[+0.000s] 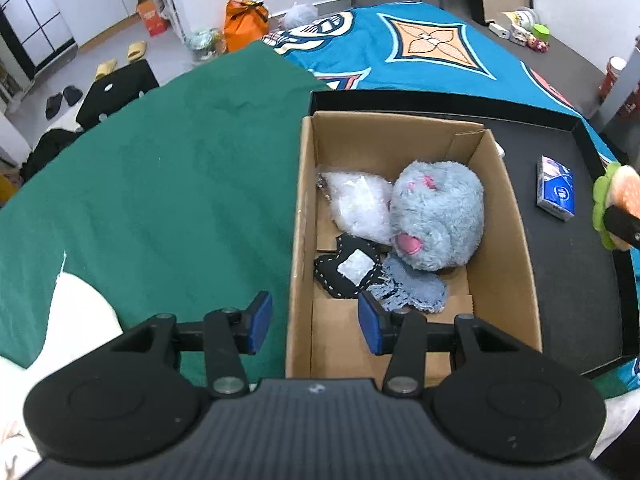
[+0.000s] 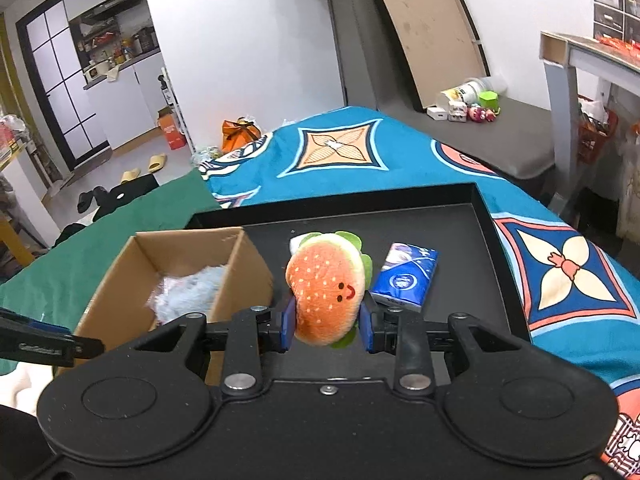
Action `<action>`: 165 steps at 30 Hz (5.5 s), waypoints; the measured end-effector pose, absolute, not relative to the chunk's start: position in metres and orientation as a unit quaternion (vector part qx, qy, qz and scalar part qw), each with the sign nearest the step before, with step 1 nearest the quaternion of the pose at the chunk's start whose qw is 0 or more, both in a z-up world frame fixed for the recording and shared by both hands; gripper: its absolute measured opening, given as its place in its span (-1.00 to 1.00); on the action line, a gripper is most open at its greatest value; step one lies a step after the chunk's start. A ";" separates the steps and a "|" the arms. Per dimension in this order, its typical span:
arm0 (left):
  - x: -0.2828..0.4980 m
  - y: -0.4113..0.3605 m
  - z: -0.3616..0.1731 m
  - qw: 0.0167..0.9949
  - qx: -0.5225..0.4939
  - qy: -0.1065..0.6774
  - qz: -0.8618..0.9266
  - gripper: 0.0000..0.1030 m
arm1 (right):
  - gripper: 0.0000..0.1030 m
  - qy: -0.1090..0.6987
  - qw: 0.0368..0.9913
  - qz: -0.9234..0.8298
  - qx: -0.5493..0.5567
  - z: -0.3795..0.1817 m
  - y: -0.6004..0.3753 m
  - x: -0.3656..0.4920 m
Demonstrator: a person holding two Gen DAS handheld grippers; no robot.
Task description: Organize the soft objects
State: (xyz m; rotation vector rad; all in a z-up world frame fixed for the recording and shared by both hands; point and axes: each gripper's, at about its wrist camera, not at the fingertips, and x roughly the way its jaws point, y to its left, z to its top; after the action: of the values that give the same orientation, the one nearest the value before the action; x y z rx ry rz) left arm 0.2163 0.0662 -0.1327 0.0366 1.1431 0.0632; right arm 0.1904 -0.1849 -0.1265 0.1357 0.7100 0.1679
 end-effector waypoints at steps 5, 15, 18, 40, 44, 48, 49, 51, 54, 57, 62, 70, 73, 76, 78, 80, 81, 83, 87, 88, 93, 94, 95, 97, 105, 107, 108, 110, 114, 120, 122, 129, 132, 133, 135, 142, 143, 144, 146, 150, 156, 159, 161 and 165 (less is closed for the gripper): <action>0.216 0.073 -0.136 0.834 0.007 0.551 0.030 -0.20 | -0.39 0.343 0.933 0.089 0.063 -0.119 -0.167 0.186; 0.212 0.085 -0.139 0.833 -0.016 0.552 0.026 -0.66 | -0.39 0.344 0.930 0.115 0.055 -0.108 -0.126 0.177; 0.210 0.090 -0.139 0.834 -0.026 0.550 0.024 -0.81 | -0.39 0.347 0.928 0.125 0.056 -0.105 -0.117 0.178; 0.204 0.108 -0.139 0.843 -0.067 0.534 -0.002 -0.85 | -0.30 0.369 0.908 0.179 0.084 -0.100 -0.076 0.181; 0.202 0.106 -0.137 0.846 -0.060 0.530 0.001 -0.85 | 0.02 0.369 0.903 0.194 0.102 -0.102 -0.079 0.180; 0.202 0.106 -0.136 0.845 -0.061 0.531 0.006 -0.82 | 0.03 0.379 0.897 0.191 0.121 -0.105 -0.088 0.182; 0.202 0.105 -0.136 0.845 -0.059 0.531 0.008 -0.82 | 0.03 0.379 0.898 0.190 0.122 -0.105 -0.090 0.182; 0.202 0.102 -0.135 0.846 -0.050 0.530 0.010 -0.82 | 0.03 0.379 0.897 0.191 0.125 -0.105 -0.094 0.183; 0.203 0.098 -0.134 0.847 -0.036 0.530 0.013 -0.80 | 0.02 0.377 0.899 0.188 0.123 -0.105 -0.099 0.183; 0.203 0.095 -0.134 0.848 -0.022 0.529 0.017 -0.78 | 0.02 0.375 0.901 0.183 0.118 -0.105 -0.106 0.184; 0.203 0.094 -0.132 0.849 -0.018 0.528 0.022 -0.72 | 0.12 0.376 0.905 0.173 0.097 -0.106 -0.119 0.185; 0.203 0.085 -0.127 0.856 -0.002 0.517 0.034 -0.21 | 0.40 0.362 0.918 0.155 0.054 -0.104 -0.144 0.191; 0.202 0.078 -0.124 0.859 0.018 0.511 0.038 -0.07 | 0.50 0.358 0.920 0.153 0.051 -0.103 -0.152 0.195; 0.202 0.072 -0.122 0.861 0.034 0.505 0.048 0.04 | 0.56 0.354 0.921 0.153 0.044 -0.102 -0.157 0.201; 0.202 0.068 -0.122 0.862 0.048 0.500 0.068 0.06 | 0.64 0.350 0.923 0.152 0.039 -0.101 -0.160 0.205; 0.205 0.063 -0.124 0.857 0.067 0.505 0.081 0.06 | 0.72 0.346 0.926 0.147 0.035 -0.101 -0.163 0.209; 0.205 0.062 -0.124 0.856 0.070 0.506 0.084 0.06 | 0.78 0.344 0.927 0.143 0.034 -0.103 -0.164 0.210; 0.206 0.061 -0.125 0.853 0.077 0.509 0.090 0.08 | 0.82 0.340 0.929 0.138 0.036 -0.108 -0.167 0.212; 0.210 0.058 -0.129 0.844 0.087 0.519 0.102 0.08 | 0.82 0.342 0.929 0.128 0.054 -0.123 -0.177 0.216; 0.210 0.057 -0.129 0.843 0.089 0.521 0.103 0.08 | 0.82 0.345 0.928 0.127 0.057 -0.127 -0.179 0.217; 0.210 0.045 -0.130 0.839 0.121 0.518 0.117 0.08 | 0.82 0.344 0.930 0.115 0.056 -0.144 -0.191 0.220; 0.210 0.041 -0.129 0.838 0.129 0.516 0.119 0.08 | 0.82 0.345 0.931 0.109 0.059 -0.148 -0.194 0.221; 0.210 0.037 -0.129 0.838 0.136 0.516 0.115 0.09 | 0.82 0.346 0.931 0.101 0.063 -0.152 -0.197 0.222; 0.212 0.031 -0.131 0.834 0.149 0.519 0.111 0.10 | 0.82 0.349 0.931 0.083 0.073 -0.162 -0.203 0.224; 0.220 0.023 -0.134 0.822 0.162 0.529 0.137 0.13 | 0.82 0.359 0.926 0.049 0.102 -0.192 -0.217 0.238; 0.222 0.019 -0.136 0.816 0.171 0.534 0.138 0.14 | 0.82 0.366 0.923 0.046 0.108 -0.197 -0.218 0.241; 0.223 0.017 -0.137 0.814 0.176 0.536 0.140 0.14 | 0.82 0.368 0.922 0.045 0.111 -0.200 -0.219 0.243; 0.225 0.013 -0.139 0.811 0.186 0.537 0.143 0.15 | 0.82 0.371 0.921 0.042 0.114 -0.205 -0.220 0.247; 0.228 0.007 -0.143 0.802 0.202 0.542 0.150 0.16 | 0.82 0.373 0.919 0.041 0.119 -0.210 -0.223 0.257; 0.234 0.003 -0.148 0.791 0.215 0.550 0.159 0.17 | 0.82 0.384 0.915 0.033 0.123 -0.221 -0.228 0.271; 0.236 0.001 -0.151 0.788 0.219 0.553 0.156 0.17 | 0.82 0.381 0.918 0.030 0.107 -0.223 -0.227 0.274; 0.237 0.004 -0.150 0.788 0.217 0.553 0.161 0.17 | 0.38 0.386 0.913 0.034 0.124 -0.231 -0.231 0.286; 0.236 0.005 -0.150 0.790 0.212 0.552 0.160 0.17 | 0.05 0.387 0.914 0.019 0.117 -0.233 -0.234 0.285; 0.235 0.006 -0.150 0.791 0.212 0.551 0.160 0.17 | 0.04 0.389 0.914 0.018 0.116 -0.233 -0.236 0.284; 0.233 0.006 -0.149 0.794 0.213 0.547 0.159 0.17 | 0.03 0.394 0.912 0.016 0.113 -0.232 -0.237 0.282; 0.228 0.017 -0.143 0.802 0.188 0.545 0.158 0.17 | 0.03 0.409 0.908 0.008 0.092 -0.230 -0.239 0.272; 0.229 0.017 -0.142 0.802 0.185 0.545 0.157 0.17 | 0.03 0.411 0.907 0.008 0.090 -0.229 -0.240 0.270; 0.228 0.018 -0.141 0.804 0.184 0.544 0.157 0.17 | 0.03 0.414 0.906 0.007 0.088 -0.229 -0.241 0.268; 0.226 0.017 -0.138 0.806 0.185 0.540 0.157 0.17 | 0.04 0.418 0.904 0.004 0.087 -0.228 -0.244 0.265; 0.222 0.015 -0.137 0.807 0.188 0.537 0.159 0.17 | 0.04 0.425 0.901 -0.001 0.083 -0.227 -0.249 0.256; 0.219 0.014 -0.133 0.810 0.189 0.531 0.161 0.17 | 0.31 0.433 0.897 -0.010 0.087 -0.225 -0.260 0.250; 0.219 0.011 -0.134 0.808 0.198 0.531 0.163 0.17 | 0.72 0.422 0.901 -0.011 0.097 -0.223 -0.260 0.251; 0.220 0.010 -0.134 0.808 0.200 0.529 0.164 0.17 | 0.79 0.418 0.904 -0.017 0.089 -0.223 -0.257 0.253; 0.218 0.009 -0.133 0.810 0.200 0.525 0.166 0.17 | 0.80 0.422 0.901 -0.019 0.101 -0.229 -0.256 0.259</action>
State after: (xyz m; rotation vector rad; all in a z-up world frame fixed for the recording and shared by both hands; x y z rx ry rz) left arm 0.2183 0.0094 -0.1334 0.4276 1.1228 0.3558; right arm 0.2588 -0.2555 -0.2289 0.2081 0.8725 -0.0398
